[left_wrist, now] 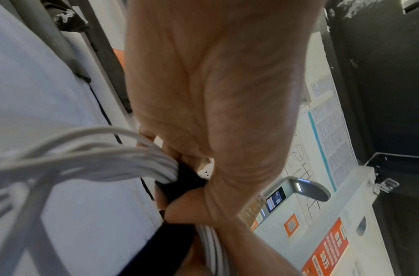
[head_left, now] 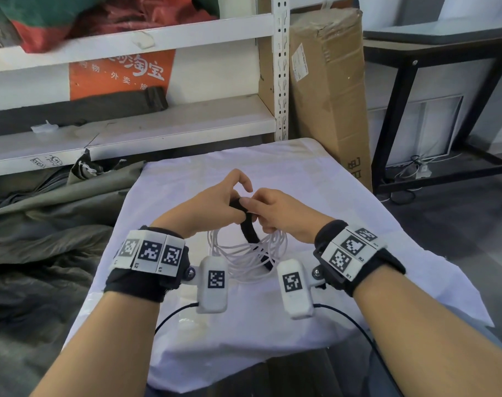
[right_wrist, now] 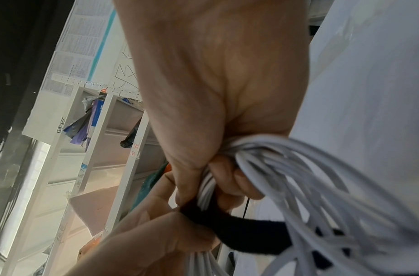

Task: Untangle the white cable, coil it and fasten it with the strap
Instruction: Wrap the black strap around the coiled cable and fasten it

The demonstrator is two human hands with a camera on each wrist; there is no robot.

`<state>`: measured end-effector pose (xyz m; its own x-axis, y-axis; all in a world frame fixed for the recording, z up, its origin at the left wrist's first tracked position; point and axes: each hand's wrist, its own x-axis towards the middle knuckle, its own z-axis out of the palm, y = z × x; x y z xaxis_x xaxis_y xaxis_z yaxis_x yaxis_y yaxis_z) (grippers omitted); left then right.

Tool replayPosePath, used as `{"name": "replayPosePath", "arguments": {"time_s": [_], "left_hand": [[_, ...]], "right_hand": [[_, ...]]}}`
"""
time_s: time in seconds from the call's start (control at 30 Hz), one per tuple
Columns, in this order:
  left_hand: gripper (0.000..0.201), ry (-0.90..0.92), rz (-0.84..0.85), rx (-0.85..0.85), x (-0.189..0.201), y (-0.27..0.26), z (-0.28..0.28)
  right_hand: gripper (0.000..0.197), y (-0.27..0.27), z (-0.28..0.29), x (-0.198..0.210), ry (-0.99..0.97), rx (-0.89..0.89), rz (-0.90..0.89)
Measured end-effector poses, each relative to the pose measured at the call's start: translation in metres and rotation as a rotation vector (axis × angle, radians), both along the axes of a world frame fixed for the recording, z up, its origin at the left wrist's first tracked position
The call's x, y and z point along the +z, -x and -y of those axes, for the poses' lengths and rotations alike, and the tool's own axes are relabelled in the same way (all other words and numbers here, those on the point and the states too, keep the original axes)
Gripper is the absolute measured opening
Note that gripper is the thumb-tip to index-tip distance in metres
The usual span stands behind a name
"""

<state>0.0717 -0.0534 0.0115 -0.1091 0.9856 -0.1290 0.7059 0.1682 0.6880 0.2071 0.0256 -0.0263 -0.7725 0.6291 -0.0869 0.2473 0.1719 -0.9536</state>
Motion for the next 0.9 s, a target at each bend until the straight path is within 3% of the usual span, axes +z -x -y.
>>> {"name": "replayPosePath", "arguments": {"time_s": [0.23, 0.47, 0.63, 0.9], "left_hand": [[0.041, -0.132, -0.186, -0.057, -0.005, -0.002, -0.003], [0.049, -0.301, -0.346, -0.126, -0.013, 0.011, -0.006], [0.042, -0.475, -0.426, -0.116, -0.024, 0.007, -0.013], [0.035, -0.580, -0.364, -0.118, -0.029, 0.007, -0.015]], "right_hand": [[0.034, -0.004, -0.004, 0.000, 0.058, -0.012, -0.046], [0.038, -0.009, -0.013, 0.001, 0.300, -0.125, -0.209], [0.037, -0.007, -0.013, 0.002, 0.297, -0.118, -0.206], [0.037, -0.008, -0.012, 0.004, 0.238, -0.145, -0.196]]}}
